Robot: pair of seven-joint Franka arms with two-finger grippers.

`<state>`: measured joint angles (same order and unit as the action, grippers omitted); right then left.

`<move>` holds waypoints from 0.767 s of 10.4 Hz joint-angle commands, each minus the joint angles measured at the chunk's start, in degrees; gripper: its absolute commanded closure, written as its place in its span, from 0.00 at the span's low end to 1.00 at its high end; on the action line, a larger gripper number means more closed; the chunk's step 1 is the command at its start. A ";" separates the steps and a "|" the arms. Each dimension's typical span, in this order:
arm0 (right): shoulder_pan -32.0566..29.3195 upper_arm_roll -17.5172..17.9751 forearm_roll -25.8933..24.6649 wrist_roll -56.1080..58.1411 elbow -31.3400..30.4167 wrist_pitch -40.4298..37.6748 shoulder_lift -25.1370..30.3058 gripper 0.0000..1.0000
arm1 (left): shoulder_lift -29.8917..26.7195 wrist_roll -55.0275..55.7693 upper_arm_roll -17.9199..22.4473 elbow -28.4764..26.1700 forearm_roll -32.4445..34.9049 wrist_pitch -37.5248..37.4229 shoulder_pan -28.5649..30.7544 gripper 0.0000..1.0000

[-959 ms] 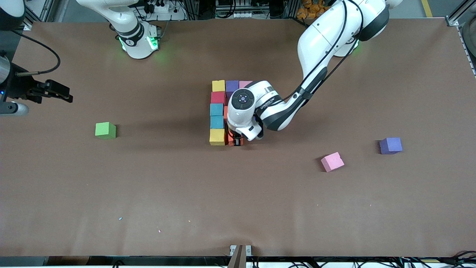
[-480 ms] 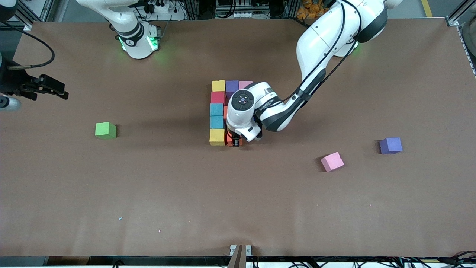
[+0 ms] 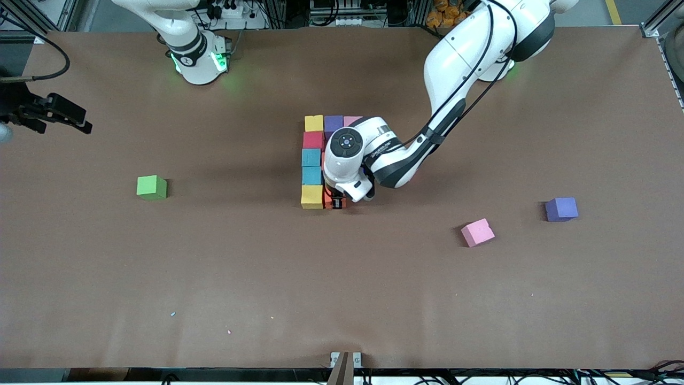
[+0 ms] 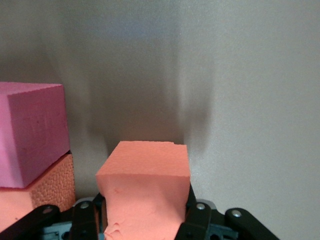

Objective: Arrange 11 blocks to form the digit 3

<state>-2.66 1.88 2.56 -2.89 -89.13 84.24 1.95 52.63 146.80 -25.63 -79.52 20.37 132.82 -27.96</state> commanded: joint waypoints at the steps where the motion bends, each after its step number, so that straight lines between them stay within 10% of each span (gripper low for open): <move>1: -3.04 2.50 0.26 -1.15 -0.78 -0.13 0.60 0.00 | 0.72 -1.34 0.76 1.82 -1.30 0.24 -1.04 0.91; 8: -3.94 5.06 -0.10 -0.54 -0.87 0.40 1.30 0.00 | 1.16 -1.34 0.76 2.35 -1.30 0.24 -1.40 0.91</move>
<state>-6.38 6.41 2.50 -3.18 -89.46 84.55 1.99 52.90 146.64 -25.61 -78.93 20.37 132.88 -28.36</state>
